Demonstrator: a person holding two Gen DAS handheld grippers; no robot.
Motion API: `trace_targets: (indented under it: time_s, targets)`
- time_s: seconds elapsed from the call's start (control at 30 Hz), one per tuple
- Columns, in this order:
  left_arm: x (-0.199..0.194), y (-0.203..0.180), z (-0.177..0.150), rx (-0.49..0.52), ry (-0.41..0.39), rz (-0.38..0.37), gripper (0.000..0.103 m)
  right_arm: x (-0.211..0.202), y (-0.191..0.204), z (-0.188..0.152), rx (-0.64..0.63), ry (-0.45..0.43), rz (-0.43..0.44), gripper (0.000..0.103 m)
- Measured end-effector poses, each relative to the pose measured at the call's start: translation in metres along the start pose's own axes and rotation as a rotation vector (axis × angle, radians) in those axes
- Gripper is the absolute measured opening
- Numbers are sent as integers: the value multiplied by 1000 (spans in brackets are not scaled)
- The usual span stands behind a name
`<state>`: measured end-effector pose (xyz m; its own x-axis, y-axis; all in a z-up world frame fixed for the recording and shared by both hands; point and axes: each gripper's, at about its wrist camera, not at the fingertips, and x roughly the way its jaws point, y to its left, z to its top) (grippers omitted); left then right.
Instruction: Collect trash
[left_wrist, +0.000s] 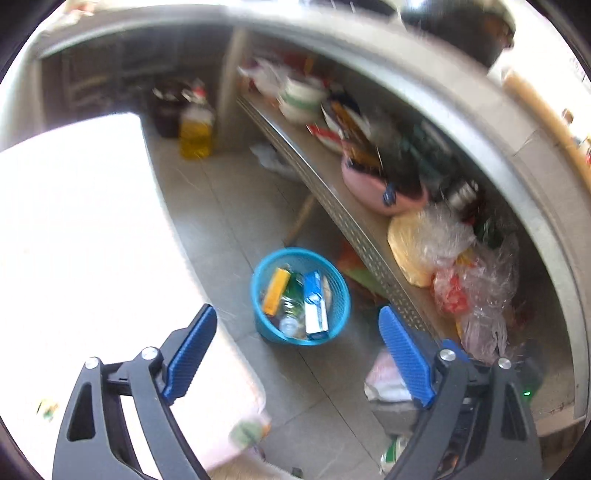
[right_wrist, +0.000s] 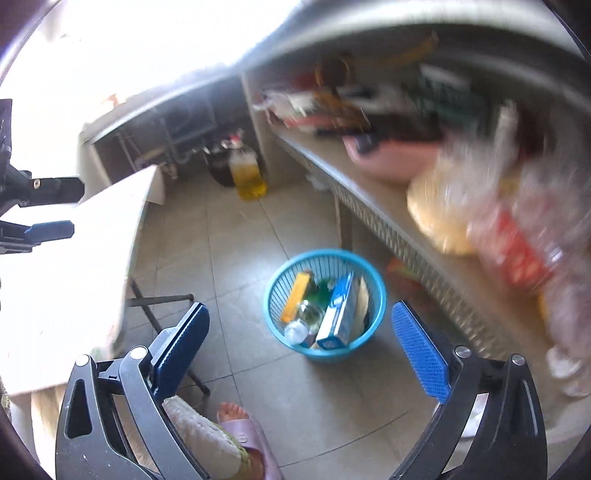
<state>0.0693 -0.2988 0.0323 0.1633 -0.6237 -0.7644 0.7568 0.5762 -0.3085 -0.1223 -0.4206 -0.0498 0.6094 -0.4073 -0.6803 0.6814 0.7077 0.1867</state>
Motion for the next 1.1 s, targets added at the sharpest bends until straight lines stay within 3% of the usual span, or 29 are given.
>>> trace_targets:
  time_s: [0.1, 0.3, 0.6, 0.7, 0.87, 1.1]
  targets:
    - [-46, 11, -31, -13, -95, 73, 97, -30, 21, 2, -54, -38, 11, 95]
    - [-119, 38, -90, -73, -232, 214, 97, -73, 70, -2, -174, -107, 12, 95]
    - [-176, 68, -145, -122, -346, 606, 97, -105, 133, -22, -312, -141, 12, 95]
    - [-180, 75, -159, -135, -320, 707, 97, -107, 146, -32, -331, -136, -17, 95]
    - [-168, 89, -177, -202, -216, 791, 97, -93, 158, -50, -363, -67, -41, 95]
    - [-160, 95, -194, -318, -159, 809, 97, -83, 160, -60, -356, 9, -42, 95]
